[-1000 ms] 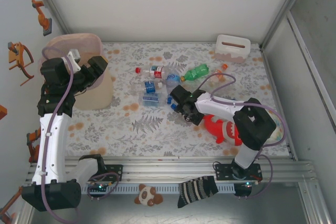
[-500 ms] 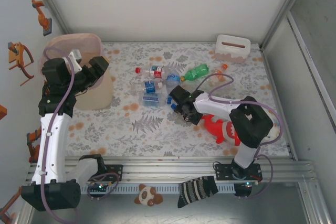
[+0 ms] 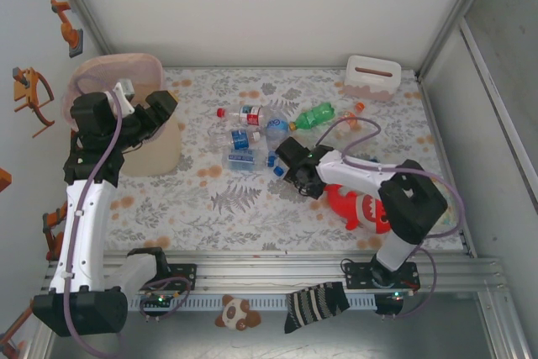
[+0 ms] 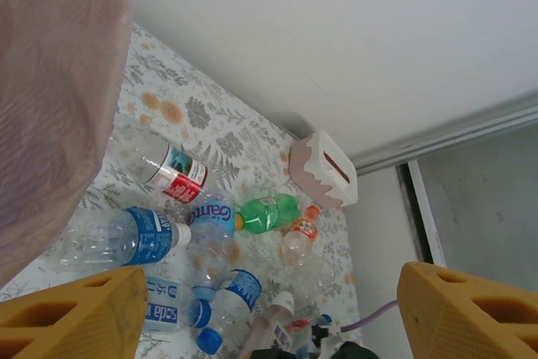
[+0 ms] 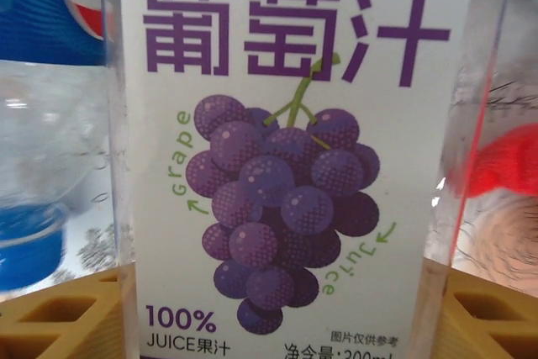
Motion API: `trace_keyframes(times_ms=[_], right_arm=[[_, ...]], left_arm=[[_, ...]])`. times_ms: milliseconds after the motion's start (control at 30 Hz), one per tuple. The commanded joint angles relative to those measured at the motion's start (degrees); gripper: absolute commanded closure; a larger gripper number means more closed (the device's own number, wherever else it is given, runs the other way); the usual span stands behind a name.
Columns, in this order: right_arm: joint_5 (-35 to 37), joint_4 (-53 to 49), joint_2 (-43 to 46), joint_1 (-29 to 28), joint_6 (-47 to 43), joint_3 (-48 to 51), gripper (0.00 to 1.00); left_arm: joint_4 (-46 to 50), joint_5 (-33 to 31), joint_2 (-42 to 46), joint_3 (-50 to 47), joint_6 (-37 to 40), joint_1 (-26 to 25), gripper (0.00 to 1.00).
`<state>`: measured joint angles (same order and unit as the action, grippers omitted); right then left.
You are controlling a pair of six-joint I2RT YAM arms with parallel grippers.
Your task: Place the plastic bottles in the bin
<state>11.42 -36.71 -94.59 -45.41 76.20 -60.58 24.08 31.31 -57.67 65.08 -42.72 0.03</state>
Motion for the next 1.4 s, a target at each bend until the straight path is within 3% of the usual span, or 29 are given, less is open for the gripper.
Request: trace_keyframes(times_ms=[0,267,467,700,1000,1367], right_arm=[[4.8,-4.4,7.4,0.2,-3.4,-0.9,0.41],[6.9,-2.3,21.7,0.1,-28.3,-2.3,0.48],[2.2,6.1,30.0,0.2,-47.7,-0.9,0.52],[-8.3,21.4,37.4,0.2,-62.5,4.6,0.54],[-13.3,24.2,37.3,0.2,-64.9,2.1,0.56],[-13.4,25.9,37.4,0.2,-62.7,2.2,0.58]], left_arm=[[-0.3,-0.3,-0.1,-0.1,1.0,-0.5,0.22],[-5.8,4.5,-2.4,1.2,3.4,-4.7,0.22],[-8.4,3.1,-5.8,4.2,7.2,-15.3,0.25],[-9.0,-2.4,-9.9,8.1,12.3,-30.2,0.27],[-4.3,-10.4,-17.2,14.2,17.3,-43.1,0.25],[-3.7,-13.4,-21.4,15.9,15.7,-47.7,0.32]])
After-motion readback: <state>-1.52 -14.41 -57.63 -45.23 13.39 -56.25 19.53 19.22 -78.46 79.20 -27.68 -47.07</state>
